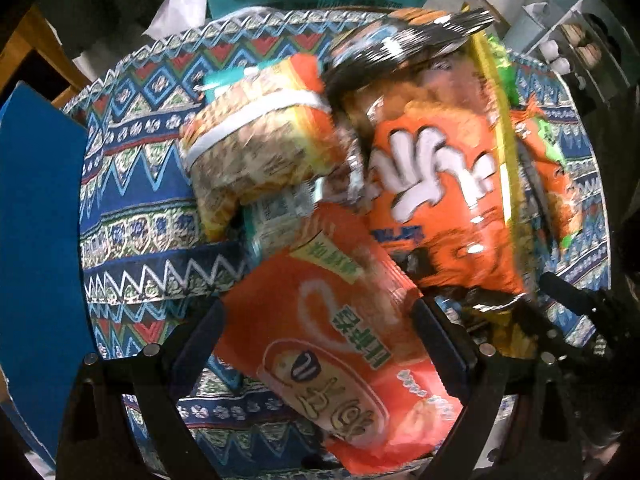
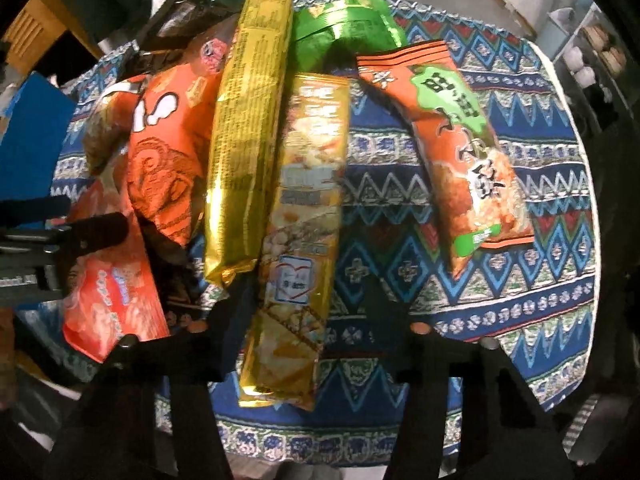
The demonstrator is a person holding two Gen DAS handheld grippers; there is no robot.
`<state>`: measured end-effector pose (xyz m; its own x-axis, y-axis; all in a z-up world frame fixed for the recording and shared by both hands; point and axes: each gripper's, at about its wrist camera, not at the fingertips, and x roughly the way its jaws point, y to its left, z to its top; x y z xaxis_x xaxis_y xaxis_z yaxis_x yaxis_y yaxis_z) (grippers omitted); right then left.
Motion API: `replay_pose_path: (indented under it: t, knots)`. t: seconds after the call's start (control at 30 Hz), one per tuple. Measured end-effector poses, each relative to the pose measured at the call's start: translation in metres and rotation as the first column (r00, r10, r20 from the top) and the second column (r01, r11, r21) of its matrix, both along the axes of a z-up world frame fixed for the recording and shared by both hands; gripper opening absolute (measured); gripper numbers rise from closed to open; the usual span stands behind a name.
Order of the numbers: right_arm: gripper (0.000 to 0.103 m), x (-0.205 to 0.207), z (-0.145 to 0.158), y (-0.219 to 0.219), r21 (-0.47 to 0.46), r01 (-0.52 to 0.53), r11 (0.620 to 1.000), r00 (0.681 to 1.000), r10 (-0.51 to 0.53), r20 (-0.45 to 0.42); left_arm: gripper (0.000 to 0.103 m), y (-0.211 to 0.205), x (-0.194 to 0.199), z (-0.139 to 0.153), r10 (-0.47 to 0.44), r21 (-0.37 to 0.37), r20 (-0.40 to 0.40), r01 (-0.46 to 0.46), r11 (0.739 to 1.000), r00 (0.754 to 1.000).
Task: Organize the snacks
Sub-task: 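Lower the left tool onto the orange bag while the right tool lowers onto the yellow stick pack, then close the left tool on the orange bag while the right tool grasps the yellow stick pack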
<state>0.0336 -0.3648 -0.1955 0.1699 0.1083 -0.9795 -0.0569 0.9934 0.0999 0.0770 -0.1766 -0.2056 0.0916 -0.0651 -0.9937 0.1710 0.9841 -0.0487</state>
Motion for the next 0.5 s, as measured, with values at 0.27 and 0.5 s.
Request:
replay_pose_path:
  t: [0.27, 0.5]
  knots:
    - [0.034, -0.005, 0.007, 0.008, -0.053, -0.007, 0.999, 1.000, 0.007, -0.013, 0.065, 0.032, 0.000, -0.003, 0.002, -0.049, -0.032, -0.003, 0.999, 0.999]
    - [0.034, -0.008, 0.012, -0.008, -0.033, 0.031, 0.999, 0.999, -0.031, -0.007, 0.081, 0.070, 0.004, -0.003, 0.182, -0.119, -0.137, -0.198, 0.973, 0.974]
